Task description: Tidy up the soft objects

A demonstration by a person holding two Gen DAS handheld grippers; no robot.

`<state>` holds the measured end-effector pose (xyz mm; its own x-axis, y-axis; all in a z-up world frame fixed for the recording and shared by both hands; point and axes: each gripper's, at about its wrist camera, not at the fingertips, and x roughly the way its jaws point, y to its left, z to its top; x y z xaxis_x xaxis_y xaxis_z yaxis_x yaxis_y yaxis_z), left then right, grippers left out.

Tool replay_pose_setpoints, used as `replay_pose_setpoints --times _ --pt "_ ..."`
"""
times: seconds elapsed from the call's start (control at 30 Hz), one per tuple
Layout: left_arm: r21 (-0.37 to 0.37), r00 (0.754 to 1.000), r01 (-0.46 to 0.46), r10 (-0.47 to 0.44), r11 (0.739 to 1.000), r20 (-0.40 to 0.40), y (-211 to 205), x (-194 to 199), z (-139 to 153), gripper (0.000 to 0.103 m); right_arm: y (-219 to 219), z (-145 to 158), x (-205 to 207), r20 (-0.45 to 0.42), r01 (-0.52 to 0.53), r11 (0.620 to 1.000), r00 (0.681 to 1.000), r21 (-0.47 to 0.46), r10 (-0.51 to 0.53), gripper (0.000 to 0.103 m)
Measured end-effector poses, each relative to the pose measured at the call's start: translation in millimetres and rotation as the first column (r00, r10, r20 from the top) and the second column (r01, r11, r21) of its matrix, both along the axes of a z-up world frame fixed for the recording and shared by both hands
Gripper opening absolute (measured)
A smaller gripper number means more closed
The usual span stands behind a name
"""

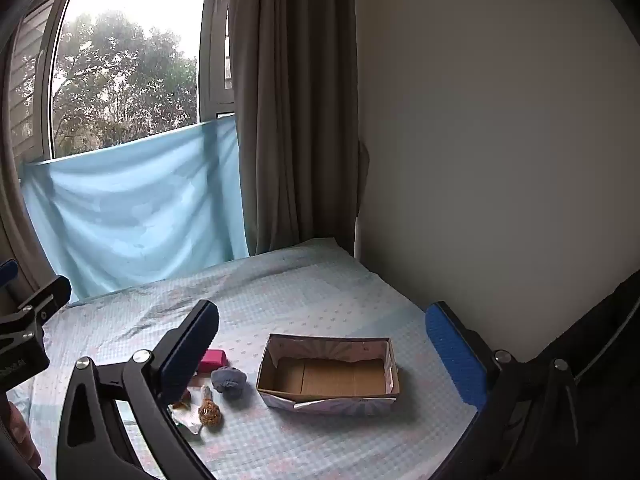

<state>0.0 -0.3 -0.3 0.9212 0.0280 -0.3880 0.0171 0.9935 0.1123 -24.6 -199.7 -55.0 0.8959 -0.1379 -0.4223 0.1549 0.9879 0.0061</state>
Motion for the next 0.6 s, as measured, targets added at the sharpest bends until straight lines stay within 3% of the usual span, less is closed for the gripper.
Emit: replay_pose_setpoints --times 0.17,0.6 --pt "-0.013 0.999 -0.007 0.007 1.0 -0.032 -0.2 7.3 3.4 0.103 -2.7 3.8 3.0 0.017 0.003 1.0 1.0 0.016 -0.003 0.103" --pt "-0.048 1.0 -0.01 0.009 0.999 -0.017 8.6 14.4 3.8 0.103 2.8 6.2 12.9 0.037 -0.013 1.0 0.999 0.004 0.013 0.103"
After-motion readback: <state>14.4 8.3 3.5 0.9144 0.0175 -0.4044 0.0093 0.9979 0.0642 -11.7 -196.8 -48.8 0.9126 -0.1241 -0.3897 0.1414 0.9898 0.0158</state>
